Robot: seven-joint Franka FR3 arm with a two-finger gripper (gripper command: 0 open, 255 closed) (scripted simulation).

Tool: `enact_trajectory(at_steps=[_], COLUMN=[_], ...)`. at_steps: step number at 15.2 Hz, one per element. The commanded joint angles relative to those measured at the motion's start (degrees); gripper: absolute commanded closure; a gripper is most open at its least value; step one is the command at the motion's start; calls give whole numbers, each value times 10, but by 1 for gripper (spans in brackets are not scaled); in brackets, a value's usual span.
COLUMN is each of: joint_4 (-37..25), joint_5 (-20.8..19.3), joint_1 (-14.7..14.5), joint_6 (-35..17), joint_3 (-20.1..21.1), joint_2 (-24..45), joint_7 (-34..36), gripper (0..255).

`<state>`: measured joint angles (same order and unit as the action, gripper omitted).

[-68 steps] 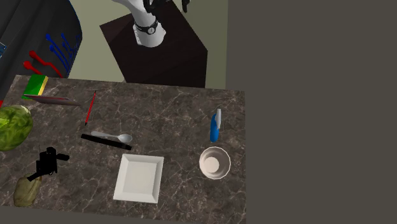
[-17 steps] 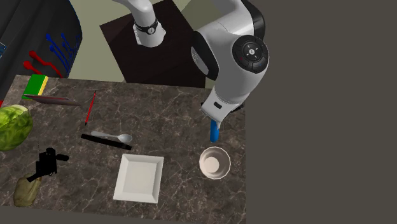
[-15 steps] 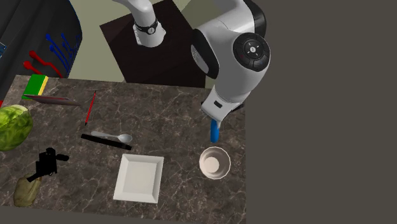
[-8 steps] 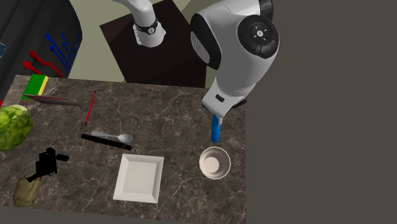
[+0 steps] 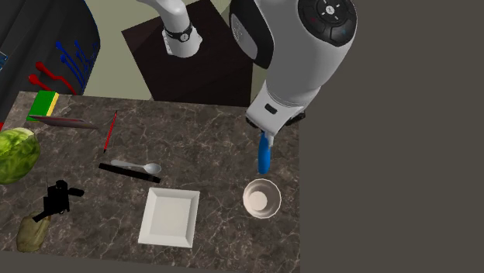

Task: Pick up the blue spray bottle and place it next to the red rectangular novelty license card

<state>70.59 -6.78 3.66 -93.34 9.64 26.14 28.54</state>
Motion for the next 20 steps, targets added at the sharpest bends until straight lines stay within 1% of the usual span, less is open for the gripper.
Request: enact_trajectory(at_steps=[1, 8, 12, 15, 16, 18, 20], joint_4=[-21, -107, -172, -236, -239, -135, -61], joint_5=[0, -3, -6, -10, -10, 0, 8], joint_1=[-1, -8, -14, -20, -20, 5, 25], joint_6=[17, 83, 127, 167, 169, 133, 112], joint_3=[0, 0, -1, -2, -3, -2, -5], joint_2=[4, 24, 44, 68, 69, 0, -53], joint_7=[-1, -4, -7, -9, -9, -22, -39], gripper=[255, 255, 255, 255, 255, 255, 255])
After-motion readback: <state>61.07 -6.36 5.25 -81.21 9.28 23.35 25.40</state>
